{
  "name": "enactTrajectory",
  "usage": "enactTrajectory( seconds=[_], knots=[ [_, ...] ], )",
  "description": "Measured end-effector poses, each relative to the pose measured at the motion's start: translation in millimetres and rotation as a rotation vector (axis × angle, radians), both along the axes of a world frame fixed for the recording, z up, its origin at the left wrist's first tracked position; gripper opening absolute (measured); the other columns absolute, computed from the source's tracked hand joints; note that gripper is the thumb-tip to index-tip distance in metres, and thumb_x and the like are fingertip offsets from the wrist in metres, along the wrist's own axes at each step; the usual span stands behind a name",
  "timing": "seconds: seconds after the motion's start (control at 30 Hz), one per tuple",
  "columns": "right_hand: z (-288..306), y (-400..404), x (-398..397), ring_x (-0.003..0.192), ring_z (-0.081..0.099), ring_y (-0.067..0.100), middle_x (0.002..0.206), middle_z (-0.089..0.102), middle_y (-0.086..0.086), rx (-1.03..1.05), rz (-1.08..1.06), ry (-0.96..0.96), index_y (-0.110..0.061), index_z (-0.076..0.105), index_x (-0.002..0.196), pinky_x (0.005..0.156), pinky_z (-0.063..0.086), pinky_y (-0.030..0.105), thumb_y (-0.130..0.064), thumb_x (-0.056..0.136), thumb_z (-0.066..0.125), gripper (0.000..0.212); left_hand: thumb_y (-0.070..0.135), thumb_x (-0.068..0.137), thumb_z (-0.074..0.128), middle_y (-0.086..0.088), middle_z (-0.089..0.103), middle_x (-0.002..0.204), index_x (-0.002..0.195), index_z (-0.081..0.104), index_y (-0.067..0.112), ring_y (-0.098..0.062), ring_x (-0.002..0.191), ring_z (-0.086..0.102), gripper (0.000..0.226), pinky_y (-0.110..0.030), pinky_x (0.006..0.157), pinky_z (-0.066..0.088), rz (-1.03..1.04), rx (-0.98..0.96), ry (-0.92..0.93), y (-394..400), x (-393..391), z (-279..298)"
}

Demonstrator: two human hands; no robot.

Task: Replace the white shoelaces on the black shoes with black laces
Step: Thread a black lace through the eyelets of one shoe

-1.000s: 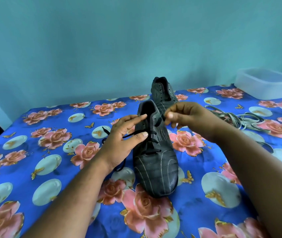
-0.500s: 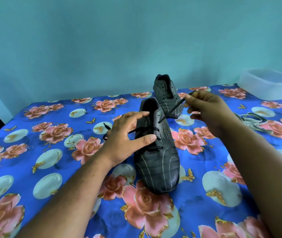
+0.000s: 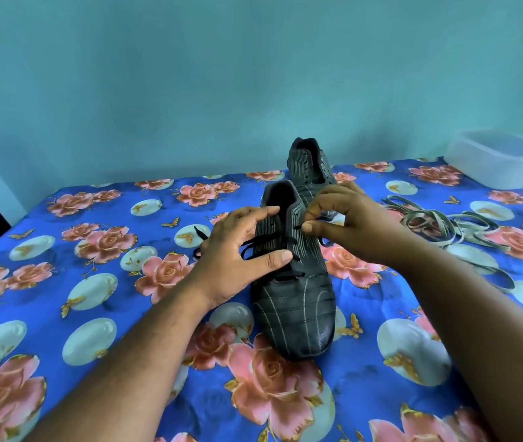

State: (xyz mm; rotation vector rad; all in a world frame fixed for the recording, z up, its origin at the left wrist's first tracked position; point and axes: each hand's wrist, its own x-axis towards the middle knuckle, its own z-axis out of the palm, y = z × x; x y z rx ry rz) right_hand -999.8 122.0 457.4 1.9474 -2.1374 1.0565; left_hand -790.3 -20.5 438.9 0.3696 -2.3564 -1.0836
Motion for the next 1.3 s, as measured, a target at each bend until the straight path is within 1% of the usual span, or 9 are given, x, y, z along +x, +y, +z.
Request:
enactTrajectory(
  seconds=[0.17,0.3,0.4,0.47,0.57,0.73,0.8,1.0,1.3],
  knots=[
    [10.5,11.2,-14.3,0.071,0.054,-0.008,0.086,0.065,-0.008,-0.082,-0.204,-0.315,-0.018,0.067,0.091,0.066,0.036,0.006,-0.029,0.096,0.068,0.012,0.051,0.074,0.073,0.012,0.046,0.141,0.141,0.053,0.039,0.023,0.125,0.030,0.071,0.009,0.090,0.022,-0.003,0.009,0.009,1.9,0.0,1.2],
    [3.7,20.2,-48.1,0.058,0.047,0.003,0.077,0.056,-0.008,-0.236,-0.579,-0.432,-0.019,0.063,0.093,0.057,0.041,0.020,-0.035,0.098,0.063,0.017,0.053,0.073,0.074,0.013,0.046,0.142,0.142,0.052,0.040,0.016,0.129,0.030,0.073,0.009,0.090,0.023,0.003,0.010,-0.003,1.8,-0.2,0.8],
    [-4.3,20.2,-58.0,0.087,0.057,0.025,0.090,0.062,-0.003,-0.193,-0.686,-0.293,-0.028,0.061,0.089,0.077,0.045,0.038,-0.049,0.091,0.061,0.022,0.052,0.074,0.077,0.016,0.045,0.143,0.143,0.051,0.040,0.021,0.127,0.035,0.076,0.007,0.092,0.027,-0.011,0.058,-0.010,-0.3,1.1,-0.2],
    [-4.9,14.8,-48.9,0.106,0.055,0.027,0.103,0.063,0.000,-0.169,-0.600,-0.186,-0.033,0.062,0.092,0.089,0.044,0.042,-0.052,0.088,0.063,0.020,0.061,0.075,0.079,0.023,0.049,0.140,0.140,0.050,0.046,0.019,0.123,0.043,0.073,-0.004,0.097,0.035,-0.011,0.119,-0.031,-4.7,3.2,-1.0],
    [-0.3,5.6,-26.3,0.110,0.054,0.020,0.107,0.064,-0.008,-0.143,-0.260,-0.056,-0.041,0.064,0.099,0.099,0.041,0.040,-0.061,0.086,0.063,0.023,0.059,0.085,0.070,0.012,0.065,0.122,0.122,0.063,0.034,-0.006,0.109,0.061,0.045,-0.023,0.090,0.045,0.047,0.215,-0.017,-15.2,5.6,-1.8],
    [-4.5,1.1,-8.9,0.107,0.055,0.020,0.100,0.064,-0.018,-0.059,0.000,0.049,-0.035,0.071,0.096,0.099,0.043,0.041,-0.059,0.086,0.065,0.027,0.020,0.096,0.069,-0.003,0.072,0.098,0.098,0.072,0.020,-0.006,0.087,0.060,0.003,-0.018,0.086,0.046,0.028,0.117,-0.052,-24.9,7.8,-4.7],
    [-4.9,0.6,-7.2,0.105,0.054,0.021,0.097,0.063,-0.019,-0.074,0.005,0.062,-0.033,0.070,0.093,0.097,0.044,0.043,-0.053,0.088,0.065,0.022,0.017,0.095,0.071,-0.008,0.071,0.095,0.094,0.072,0.018,-0.003,0.084,0.058,0.001,-0.011,0.086,0.041,0.032,0.077,-0.058,-24.3,7.6,-4.4],
    [-2.8,6.6,-17.5,0.105,0.050,0.022,0.101,0.058,-0.018,-0.082,-0.074,0.116,-0.040,0.059,0.095,0.096,0.043,0.052,-0.055,0.095,0.054,0.016,0.018,0.099,0.064,0.021,0.064,0.075,0.087,0.068,0.024,0.003,0.071,0.054,0.013,-0.029,0.082,0.047,0.055,0.215,-0.063,-23.2,10.7,1.8],
    [-4.1,8.9,-17.7,0.105,0.046,0.020,0.100,0.053,-0.022,-0.035,-0.068,0.141,-0.037,0.055,0.097,0.094,0.044,0.052,-0.051,0.098,0.051,0.014,0.009,0.101,0.056,0.026,0.057,0.061,0.084,0.063,0.014,0.011,0.063,0.055,0.019,-0.034,0.088,0.048,0.098,0.238,-0.033,-15.7,11.0,8.5]
  ],
)
